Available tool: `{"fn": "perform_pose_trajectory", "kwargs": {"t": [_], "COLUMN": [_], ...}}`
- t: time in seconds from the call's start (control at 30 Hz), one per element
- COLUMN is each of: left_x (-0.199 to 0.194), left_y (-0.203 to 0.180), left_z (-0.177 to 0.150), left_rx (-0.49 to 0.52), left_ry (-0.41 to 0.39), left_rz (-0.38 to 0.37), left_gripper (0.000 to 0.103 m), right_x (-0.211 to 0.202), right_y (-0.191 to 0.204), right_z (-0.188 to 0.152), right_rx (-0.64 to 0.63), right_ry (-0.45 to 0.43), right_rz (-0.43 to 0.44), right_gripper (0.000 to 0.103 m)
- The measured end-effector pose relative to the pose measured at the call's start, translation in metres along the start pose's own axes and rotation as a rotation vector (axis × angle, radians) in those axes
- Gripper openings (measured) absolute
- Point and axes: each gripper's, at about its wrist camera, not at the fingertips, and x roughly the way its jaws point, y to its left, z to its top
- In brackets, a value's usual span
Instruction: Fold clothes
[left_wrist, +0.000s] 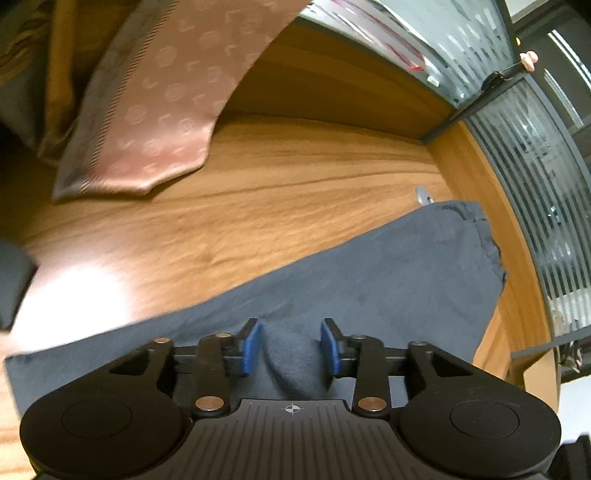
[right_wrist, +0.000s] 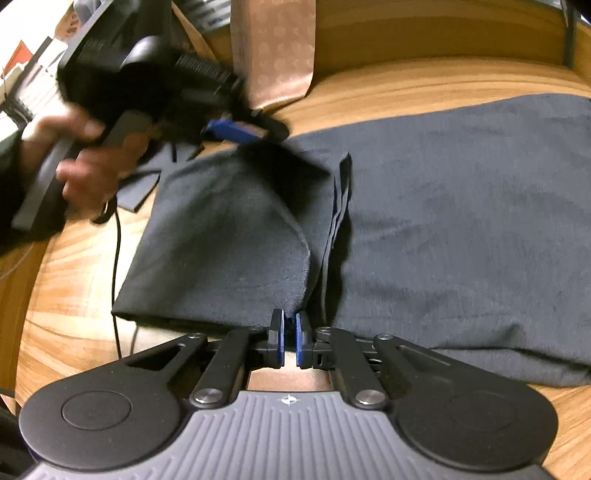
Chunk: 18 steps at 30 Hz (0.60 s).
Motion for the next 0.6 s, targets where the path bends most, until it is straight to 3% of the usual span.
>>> {"fn": "perform_pose_trajectory", "kwargs": {"t": [0.23,0.37,0.43,0.6], "left_x": [0.003,0.002,0.0,0.012], "left_y": [-0.014,-0.02,-0.023,-0.044], "left_z": [0.009,0.006,0.003,-0.007], "left_rx": [0.049,0.104,0.111,0.173], "left_ry": [0.022,0.067,0.08,0.123], "left_rz": [0.004,0.07,0.078,0.136], "left_gripper": [0.046,0.054,0.064,0.077], "right_x": [-0.005,-0.003,0.002,0.022], "right_y": [-0.002,-0.013,-0.019,-0.036], "right_z": [0.0,0.004,0.006,0.011], "right_rx": [0.014,0.069,0.09,0.152], "right_ry": [-0.031,-0.042,-0.031,0.006], "right_rz": [-0.016,-0.001,-0.001,0.065], "right_gripper": [0.019,0.051,0.058,0.058]}}
